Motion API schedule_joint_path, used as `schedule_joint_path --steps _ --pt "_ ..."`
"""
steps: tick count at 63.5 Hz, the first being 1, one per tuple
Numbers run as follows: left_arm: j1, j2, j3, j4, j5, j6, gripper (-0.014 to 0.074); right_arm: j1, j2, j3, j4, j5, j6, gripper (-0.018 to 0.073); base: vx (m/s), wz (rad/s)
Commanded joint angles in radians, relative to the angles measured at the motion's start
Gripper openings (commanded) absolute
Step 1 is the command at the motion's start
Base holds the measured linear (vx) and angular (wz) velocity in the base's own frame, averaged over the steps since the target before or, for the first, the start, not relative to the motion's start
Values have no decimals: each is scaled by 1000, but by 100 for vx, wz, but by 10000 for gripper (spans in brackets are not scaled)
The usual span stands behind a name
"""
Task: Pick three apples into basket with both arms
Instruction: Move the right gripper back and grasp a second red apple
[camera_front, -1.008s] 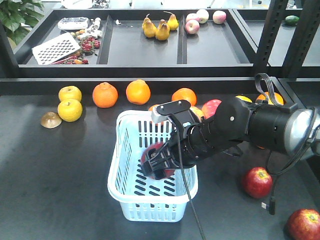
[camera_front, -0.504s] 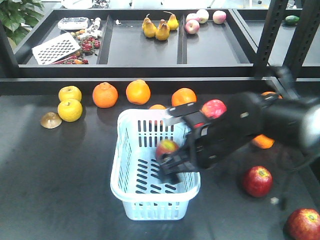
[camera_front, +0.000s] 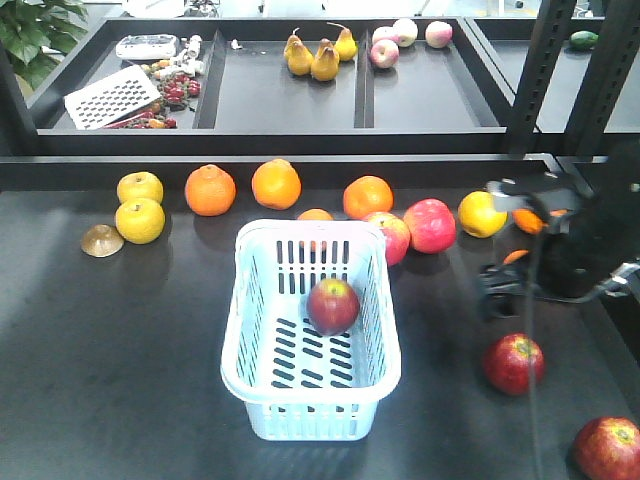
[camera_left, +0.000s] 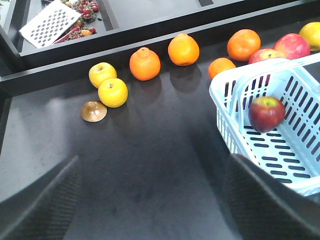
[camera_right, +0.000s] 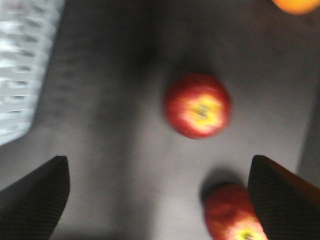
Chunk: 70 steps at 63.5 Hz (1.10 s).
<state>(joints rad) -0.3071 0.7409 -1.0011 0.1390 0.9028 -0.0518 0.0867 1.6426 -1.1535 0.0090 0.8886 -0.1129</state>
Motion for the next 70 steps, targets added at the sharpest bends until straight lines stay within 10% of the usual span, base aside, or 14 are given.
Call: schedule_joint_path --steps 1,54,70 --pt "3 -1 -24 6 -74 -9 555 -58 15 -28 -9 -45 -21 662 0 0" --pt "3 -1 -24 6 -74 -9 555 -85 393 -28 13 -284 -52 604 0 0" --pt "3 -1 -24 6 -74 -9 555 -85 409 -28 13 -295 -52 443 0 0"
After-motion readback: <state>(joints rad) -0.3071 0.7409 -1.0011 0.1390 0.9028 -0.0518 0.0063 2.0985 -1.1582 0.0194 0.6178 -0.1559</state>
